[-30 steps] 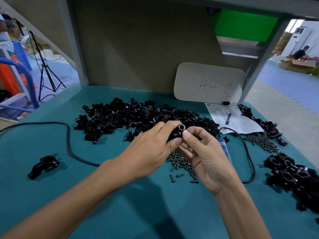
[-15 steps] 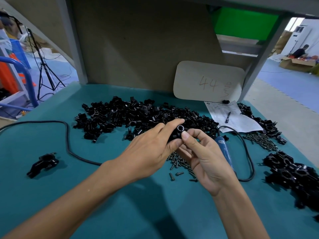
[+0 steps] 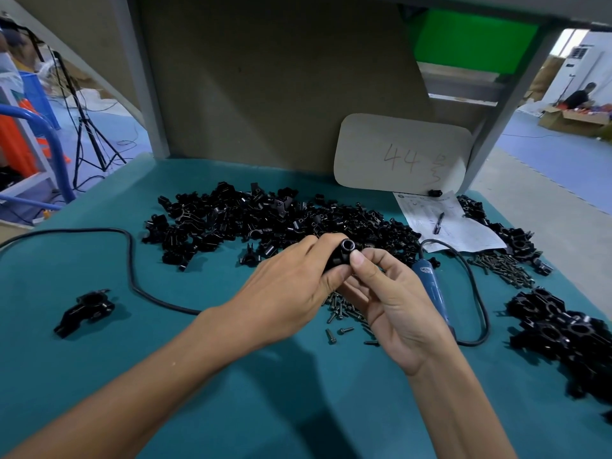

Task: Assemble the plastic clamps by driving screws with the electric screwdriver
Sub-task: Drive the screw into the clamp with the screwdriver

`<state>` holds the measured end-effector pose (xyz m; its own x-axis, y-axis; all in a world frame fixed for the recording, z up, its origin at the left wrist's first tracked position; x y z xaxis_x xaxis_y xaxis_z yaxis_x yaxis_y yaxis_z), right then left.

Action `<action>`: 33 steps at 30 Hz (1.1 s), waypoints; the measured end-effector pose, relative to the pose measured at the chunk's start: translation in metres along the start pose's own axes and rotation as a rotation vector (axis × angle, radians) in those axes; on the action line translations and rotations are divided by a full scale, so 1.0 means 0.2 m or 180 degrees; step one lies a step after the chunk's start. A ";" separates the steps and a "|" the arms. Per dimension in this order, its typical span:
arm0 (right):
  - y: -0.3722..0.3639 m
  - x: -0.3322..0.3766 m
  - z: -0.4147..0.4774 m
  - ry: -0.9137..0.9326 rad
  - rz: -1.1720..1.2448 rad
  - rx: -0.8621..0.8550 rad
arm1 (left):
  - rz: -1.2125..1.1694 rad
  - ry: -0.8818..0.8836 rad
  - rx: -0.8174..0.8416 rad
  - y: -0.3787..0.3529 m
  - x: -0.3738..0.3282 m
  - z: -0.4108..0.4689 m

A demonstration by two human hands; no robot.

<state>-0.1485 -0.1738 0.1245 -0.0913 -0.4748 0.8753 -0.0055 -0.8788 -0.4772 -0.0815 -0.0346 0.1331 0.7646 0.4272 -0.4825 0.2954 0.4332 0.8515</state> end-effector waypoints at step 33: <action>0.37 -0.50 -0.02 -0.0543 -0.6216 0.0072 | 0.0104 0.0210 0.0306 -0.12 0.15 -0.02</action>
<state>-0.1434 -0.1910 0.0008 0.1041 0.9881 0.1131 0.0477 -0.1185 0.9918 -0.0669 -0.0296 0.0964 0.7364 0.4925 -0.4639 0.3268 0.3415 0.8812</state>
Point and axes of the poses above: each hand's wrist, its own z-axis towards the middle knuckle, its own y-axis out of the back of the hand, x = y × z, the point moved 3 cm from there along z, towards the middle knuckle, and after that the axes turned 10 degrees about x, right-handed, at the moved point
